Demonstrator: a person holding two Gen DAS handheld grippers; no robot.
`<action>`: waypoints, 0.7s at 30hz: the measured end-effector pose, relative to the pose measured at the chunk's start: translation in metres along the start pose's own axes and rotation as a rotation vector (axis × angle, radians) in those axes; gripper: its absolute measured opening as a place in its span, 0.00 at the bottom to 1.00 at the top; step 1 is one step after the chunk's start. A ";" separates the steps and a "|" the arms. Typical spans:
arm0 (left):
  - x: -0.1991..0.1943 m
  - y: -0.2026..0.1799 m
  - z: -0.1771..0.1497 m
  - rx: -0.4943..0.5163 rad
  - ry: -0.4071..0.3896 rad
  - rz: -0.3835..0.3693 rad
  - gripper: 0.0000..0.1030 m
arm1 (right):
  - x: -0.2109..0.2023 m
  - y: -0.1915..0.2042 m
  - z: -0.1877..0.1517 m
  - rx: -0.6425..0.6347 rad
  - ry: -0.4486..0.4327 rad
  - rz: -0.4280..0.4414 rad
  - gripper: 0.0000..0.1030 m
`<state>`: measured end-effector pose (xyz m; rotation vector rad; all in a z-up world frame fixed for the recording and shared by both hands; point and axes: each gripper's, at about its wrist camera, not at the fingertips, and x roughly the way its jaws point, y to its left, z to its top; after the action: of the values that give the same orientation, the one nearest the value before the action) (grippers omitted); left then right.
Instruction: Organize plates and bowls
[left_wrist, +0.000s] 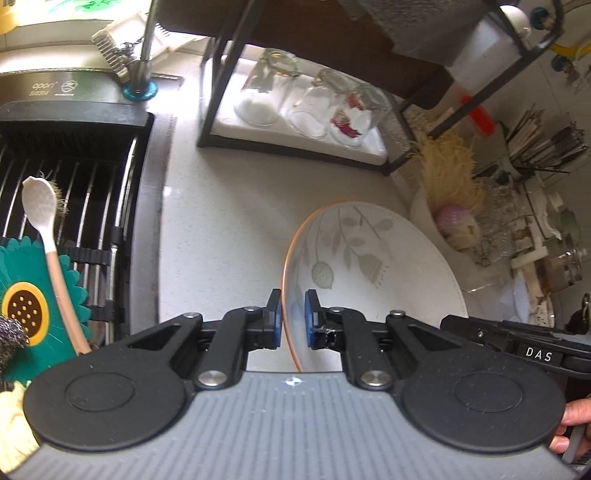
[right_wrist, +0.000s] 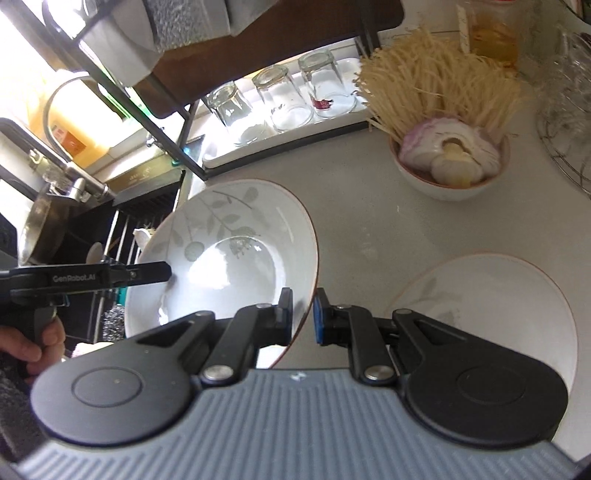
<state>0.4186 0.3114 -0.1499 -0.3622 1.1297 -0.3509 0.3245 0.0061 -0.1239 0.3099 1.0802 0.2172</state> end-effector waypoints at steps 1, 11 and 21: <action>-0.002 -0.004 -0.001 0.007 -0.002 -0.002 0.13 | -0.005 -0.001 -0.002 0.003 -0.001 -0.001 0.14; -0.017 -0.043 -0.017 0.071 -0.003 -0.009 0.13 | -0.036 -0.018 -0.007 0.016 -0.026 0.007 0.14; -0.025 -0.081 -0.034 0.055 -0.045 -0.003 0.13 | -0.065 -0.043 -0.005 -0.019 -0.079 0.037 0.14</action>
<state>0.3701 0.2467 -0.1062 -0.3219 1.0735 -0.3741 0.2913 -0.0540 -0.0871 0.3186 0.9945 0.2464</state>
